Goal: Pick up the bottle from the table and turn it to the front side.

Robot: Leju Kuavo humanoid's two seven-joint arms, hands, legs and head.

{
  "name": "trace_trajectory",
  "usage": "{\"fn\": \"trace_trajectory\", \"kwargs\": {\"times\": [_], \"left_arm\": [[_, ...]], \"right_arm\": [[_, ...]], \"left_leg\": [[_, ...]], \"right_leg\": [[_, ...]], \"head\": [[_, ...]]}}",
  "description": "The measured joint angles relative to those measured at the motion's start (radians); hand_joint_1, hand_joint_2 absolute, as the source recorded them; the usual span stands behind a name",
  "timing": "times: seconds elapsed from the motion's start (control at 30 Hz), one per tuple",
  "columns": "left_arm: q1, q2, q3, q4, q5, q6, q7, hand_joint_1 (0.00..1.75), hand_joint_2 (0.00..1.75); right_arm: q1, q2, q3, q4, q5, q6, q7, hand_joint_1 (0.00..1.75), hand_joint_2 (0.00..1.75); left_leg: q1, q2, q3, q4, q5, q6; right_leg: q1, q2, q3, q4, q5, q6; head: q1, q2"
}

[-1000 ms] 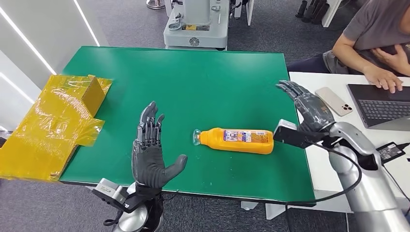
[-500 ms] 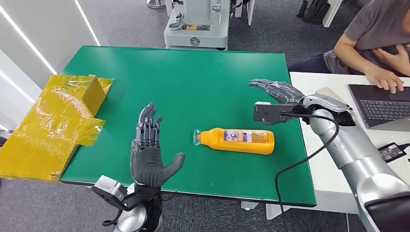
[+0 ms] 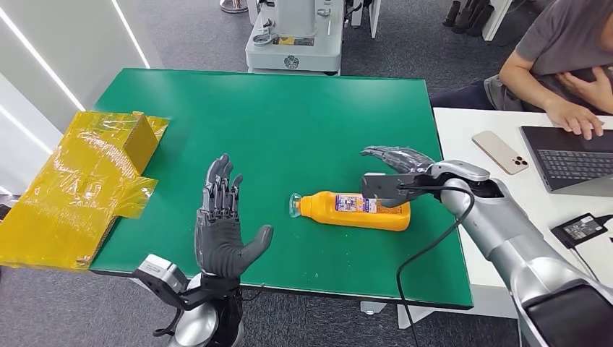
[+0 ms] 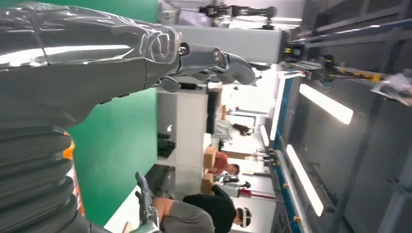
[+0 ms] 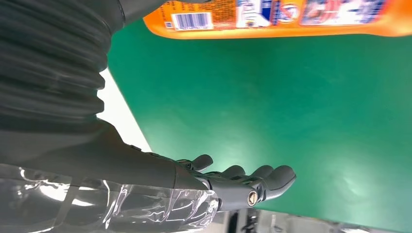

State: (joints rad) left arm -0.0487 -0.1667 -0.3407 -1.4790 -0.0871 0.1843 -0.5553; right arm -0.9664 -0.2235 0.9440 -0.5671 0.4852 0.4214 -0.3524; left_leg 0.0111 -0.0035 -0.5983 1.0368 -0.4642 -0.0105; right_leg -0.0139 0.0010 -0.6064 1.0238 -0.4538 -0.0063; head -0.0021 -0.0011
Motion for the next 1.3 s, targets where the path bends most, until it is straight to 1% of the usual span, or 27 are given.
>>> {"fn": "trace_trajectory", "kwargs": {"times": [0.23, 0.47, 0.83, 1.13, 1.17, 1.27, 1.3], "left_arm": [[0.000, 0.000, 0.000, 0.000, 0.023, -0.003, 0.010, 0.00, 1.75], [0.000, 0.000, 0.000, 0.000, 0.030, 0.004, 0.020, 0.00, 1.75], [-0.001, 0.002, 0.000, 0.001, 0.031, 0.013, 0.025, 0.00, 1.75], [-0.003, 0.000, 0.000, 0.005, 0.031, 0.011, 0.034, 0.00, 1.75], [-0.004, 0.000, 0.000, 0.006, 0.031, 0.011, 0.034, 0.00, 1.75], [-0.006, -0.001, 0.000, 0.010, 0.031, 0.011, 0.035, 0.00, 1.75], [-0.007, -0.001, 0.000, 0.011, 0.031, 0.011, 0.035, 0.00, 1.75]], "right_arm": [[0.015, -0.001, 0.050, 0.035, 0.016, -0.019, 0.031, 0.00, 1.75], [0.033, -0.004, 0.076, 0.053, 0.002, -0.037, 0.051, 0.00, 1.75], [0.101, -0.009, 0.090, 0.075, -0.009, -0.134, 0.053, 0.00, 1.75], [0.154, -0.010, 0.087, 0.076, 0.000, -0.190, 0.070, 0.00, 1.75], [0.158, -0.011, 0.085, 0.076, 0.001, -0.196, 0.069, 0.38, 1.75], [0.169, -0.011, 0.080, 0.076, 0.007, -0.219, 0.064, 1.65, 1.75], [0.173, -0.011, 0.076, 0.075, 0.011, -0.229, 0.061, 1.71, 1.75]], "left_leg": [[0.000, 0.000, 0.000, 0.000, 0.000, 0.000], [0.000, 0.000, 0.000, 0.000, 0.000, 0.000], [0.000, 0.000, 0.000, 0.000, 0.000, 0.000], [0.000, 0.001, 0.001, 0.000, 0.000, 0.000], [0.000, 0.001, 0.001, 0.000, 0.000, 0.000], [0.000, 0.001, 0.001, 0.000, 0.000, 0.000], [0.000, 0.001, 0.001, 0.000, 0.000, 0.000]], "right_leg": [[0.000, 0.000, 0.000, 0.000, 0.000, 0.000], [0.000, 0.000, 0.000, 0.000, 0.000, 0.000], [0.000, 0.000, 0.000, 0.000, 0.000, 0.000], [0.000, 0.001, 0.000, 0.000, 0.000, 0.000], [0.000, 0.001, 0.000, 0.000, 0.000, 0.000], [0.000, 0.001, 0.000, 0.000, 0.000, 0.000], [0.000, 0.001, 0.000, 0.000, 0.000, 0.000]], "head": [[0.000, 0.000], [0.000, 0.000], [0.000, 0.000], [0.000, 0.000], [0.000, 0.000], [0.000, 0.000], [0.000, 0.000]]}}
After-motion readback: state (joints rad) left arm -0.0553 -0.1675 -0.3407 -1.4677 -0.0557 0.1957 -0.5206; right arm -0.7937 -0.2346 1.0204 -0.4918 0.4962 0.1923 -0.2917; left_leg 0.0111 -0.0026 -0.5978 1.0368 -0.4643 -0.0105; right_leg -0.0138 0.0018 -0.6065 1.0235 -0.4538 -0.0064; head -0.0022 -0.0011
